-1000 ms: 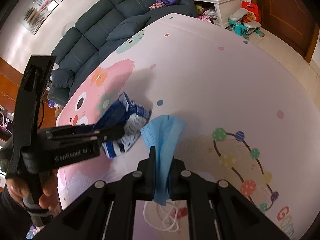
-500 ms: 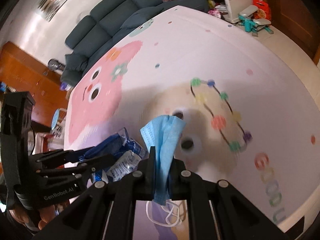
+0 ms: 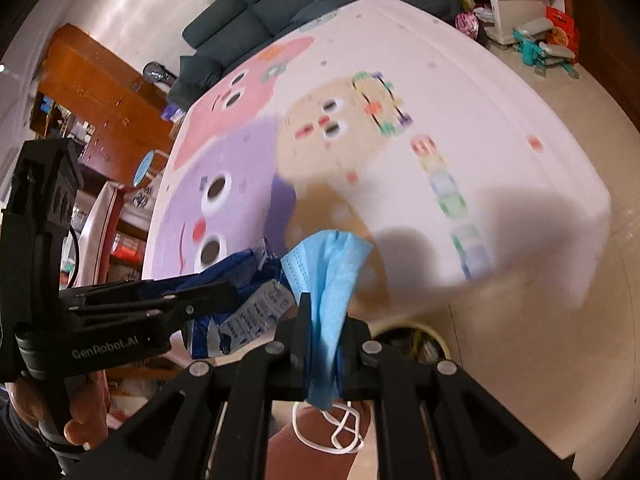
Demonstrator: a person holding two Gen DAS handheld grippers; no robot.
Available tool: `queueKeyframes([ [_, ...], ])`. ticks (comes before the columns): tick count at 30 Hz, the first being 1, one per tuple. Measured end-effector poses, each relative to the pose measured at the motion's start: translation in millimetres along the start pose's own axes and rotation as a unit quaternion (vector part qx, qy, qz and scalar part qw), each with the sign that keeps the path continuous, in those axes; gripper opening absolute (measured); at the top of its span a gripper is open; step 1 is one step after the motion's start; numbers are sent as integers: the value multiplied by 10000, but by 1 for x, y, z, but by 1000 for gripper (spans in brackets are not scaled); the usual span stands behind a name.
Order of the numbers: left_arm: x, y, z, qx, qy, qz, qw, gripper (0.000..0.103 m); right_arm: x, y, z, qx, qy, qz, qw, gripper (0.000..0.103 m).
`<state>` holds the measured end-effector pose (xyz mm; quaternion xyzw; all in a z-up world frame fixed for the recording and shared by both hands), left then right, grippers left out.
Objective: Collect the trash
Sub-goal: 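Carry the milk carton and face mask over the bin, then open both tools over the bin to drop the carton and mask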
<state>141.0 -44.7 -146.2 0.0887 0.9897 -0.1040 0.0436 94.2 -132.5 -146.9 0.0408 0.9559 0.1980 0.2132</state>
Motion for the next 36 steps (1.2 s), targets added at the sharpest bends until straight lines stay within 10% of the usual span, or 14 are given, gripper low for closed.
queueKeyframes([
  [13,100,-33,42,-133,334,-110,9993,42,109,-36,-4,-54,679,251,9974,8],
  [27,132,25,195,-181,498,-965,9939,42,179,-94,147,-126,1244,924,9878,14],
  [31,134,46,242,-58,419,-1279,9909,47,192,-114,195,-38,1330,1146,9845,45],
  [36,139,73,280,-215,350,-1475,9882,68,198,-128,237,-56,1310,1230,9837,54],
])
Point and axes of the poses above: each gripper's, at about its wrist camera, not at the fingertips, and z roughly the way its jaws point, y to its left, x to its underside, the point moved 10 cm from there along z, roughly the way its jaws point, and after that the axes turned 9 degrees about -z, right-handed, at the moved point
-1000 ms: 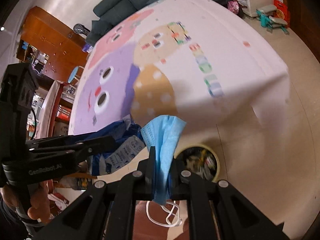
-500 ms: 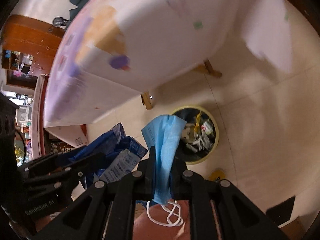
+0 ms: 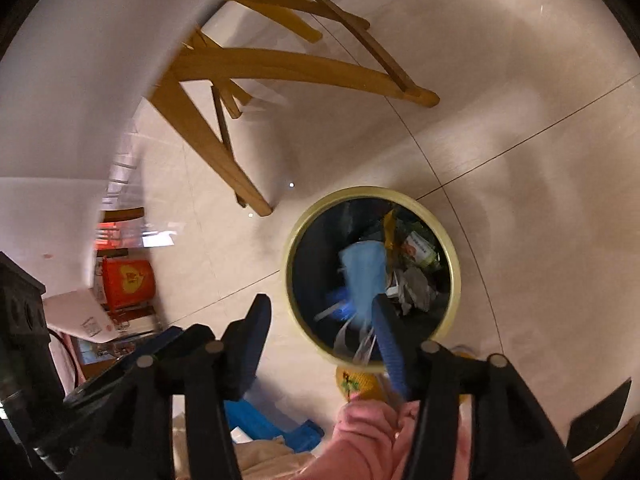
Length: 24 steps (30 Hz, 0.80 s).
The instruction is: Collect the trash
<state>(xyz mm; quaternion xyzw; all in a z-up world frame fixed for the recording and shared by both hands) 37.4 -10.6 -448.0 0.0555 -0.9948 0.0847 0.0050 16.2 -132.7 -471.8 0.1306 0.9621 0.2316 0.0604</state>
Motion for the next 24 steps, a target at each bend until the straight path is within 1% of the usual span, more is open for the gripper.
queueKeyframes([
  [4,-6,8,6,-30,-44,-89,9999,77,-3,-4,11,248,-36,-193,9995,54],
  [7,-6,8,0,-99,-168,-30,9998,92,-4,-1,9,356,-89,-368,9986,54],
  [8,-6,9,-3,-124,-215,2,9997,94,-3,2,7,406,-95,-445,9981,57],
  [10,-5,10,-11,-142,-266,62,9995,94,-4,6,1,497,-94,-572,9971,63],
  [15,-8,17,-36,-314,-528,135,9980,94,-8,15,-12,623,-156,-738,9952,64],
  [24,-12,28,-83,-433,-893,56,9950,94,-15,48,-48,781,-434,-1124,9896,67],
])
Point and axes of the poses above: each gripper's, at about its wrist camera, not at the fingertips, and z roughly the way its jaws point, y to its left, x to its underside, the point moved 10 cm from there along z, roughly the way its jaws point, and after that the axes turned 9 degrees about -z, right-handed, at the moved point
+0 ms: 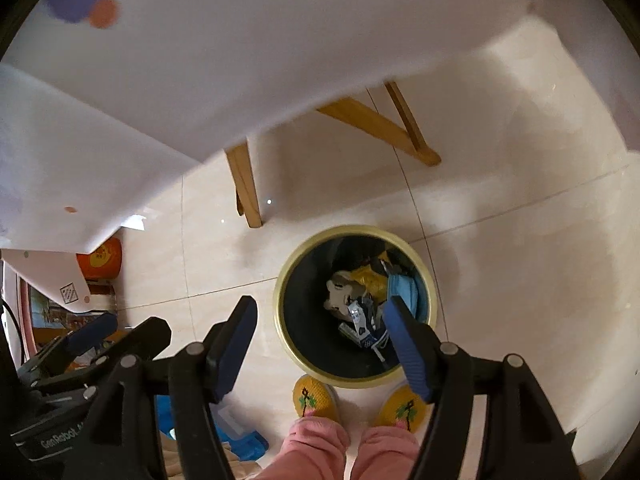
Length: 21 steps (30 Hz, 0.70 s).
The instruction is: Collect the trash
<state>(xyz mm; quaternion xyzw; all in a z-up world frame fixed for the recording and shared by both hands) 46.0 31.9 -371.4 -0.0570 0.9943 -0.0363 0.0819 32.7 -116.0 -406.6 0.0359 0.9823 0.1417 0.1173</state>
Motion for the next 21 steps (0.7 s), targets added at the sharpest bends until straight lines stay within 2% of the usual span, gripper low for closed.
queueKeyframes([
  [6,-3,3,-33,2,-175,-79,9998,94,-7,13,-32,33,-158,-173,9997,67],
  [10,-5,0,-65,77,-280,-153,9995,94,-7,19,-56,94,-112,-260,9996,67],
  [14,-13,-3,-114,136,-555,-106,9983,94,-10,30,-89,194,-132,-500,9985,67],
  [21,-29,-8,-198,155,-1097,15,9938,94,-36,54,-173,299,-543,-795,9949,67],
])
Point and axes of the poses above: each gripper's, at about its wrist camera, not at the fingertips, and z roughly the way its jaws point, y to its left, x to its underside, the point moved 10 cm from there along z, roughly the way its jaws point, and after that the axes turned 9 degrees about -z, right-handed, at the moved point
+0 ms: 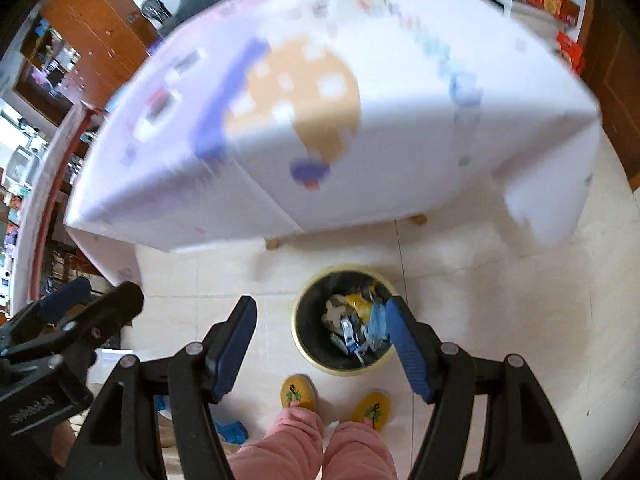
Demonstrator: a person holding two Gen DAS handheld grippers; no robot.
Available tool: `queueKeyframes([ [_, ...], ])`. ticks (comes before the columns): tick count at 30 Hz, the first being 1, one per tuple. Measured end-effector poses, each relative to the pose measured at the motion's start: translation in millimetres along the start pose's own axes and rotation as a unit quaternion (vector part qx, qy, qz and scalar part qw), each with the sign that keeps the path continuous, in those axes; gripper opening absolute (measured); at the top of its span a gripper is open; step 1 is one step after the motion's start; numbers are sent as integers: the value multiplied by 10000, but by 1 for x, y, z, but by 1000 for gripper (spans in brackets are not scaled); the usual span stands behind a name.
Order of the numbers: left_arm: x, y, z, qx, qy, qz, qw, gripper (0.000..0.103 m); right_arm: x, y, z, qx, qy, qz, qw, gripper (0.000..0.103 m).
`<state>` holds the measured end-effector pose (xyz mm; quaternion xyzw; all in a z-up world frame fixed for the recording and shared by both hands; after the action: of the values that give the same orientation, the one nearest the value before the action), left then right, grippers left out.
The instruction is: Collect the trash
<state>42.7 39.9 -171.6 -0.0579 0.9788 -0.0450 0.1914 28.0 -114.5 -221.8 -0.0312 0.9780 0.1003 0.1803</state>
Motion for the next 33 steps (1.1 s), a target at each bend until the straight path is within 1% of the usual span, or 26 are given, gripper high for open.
queueKeyframes([
  [5,-18,-2,-44,-17,-357,-118,9993,94,-27,4,-50,-49,-359,-89,9993,67],
  [9,-27,-5,-74,-37,-606,-273,9978,94,-41,9,-83,-110,-641,-183,9977,67],
  [14,-33,-10,-96,-156,-818,-319,9960,93,-50,17,-113,-101,-946,-338,9949,67],
  [23,-40,-10,-117,-277,-1033,-425,9934,93,-54,24,-136,-105,-1148,-502,9921,68],
  [27,-43,-8,-122,-290,-1067,-464,9928,93,-60,27,-145,-65,-1305,-595,9896,68],
  [33,-46,-8,-122,-312,-1094,-469,9924,93,-65,29,-150,-29,-1398,-673,9879,68],
])
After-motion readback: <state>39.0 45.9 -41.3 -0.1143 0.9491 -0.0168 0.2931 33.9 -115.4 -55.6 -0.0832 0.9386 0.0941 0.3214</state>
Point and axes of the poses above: each gripper's, at about its wrist camera, not at the fingertips, and z roughly the way its jaws point, y to its left, x to its underside, the point moved 10 cm from there along z, roughly the way its jaws point, and after that the axes turned 9 degrees about -z, right-handed, at the moved point
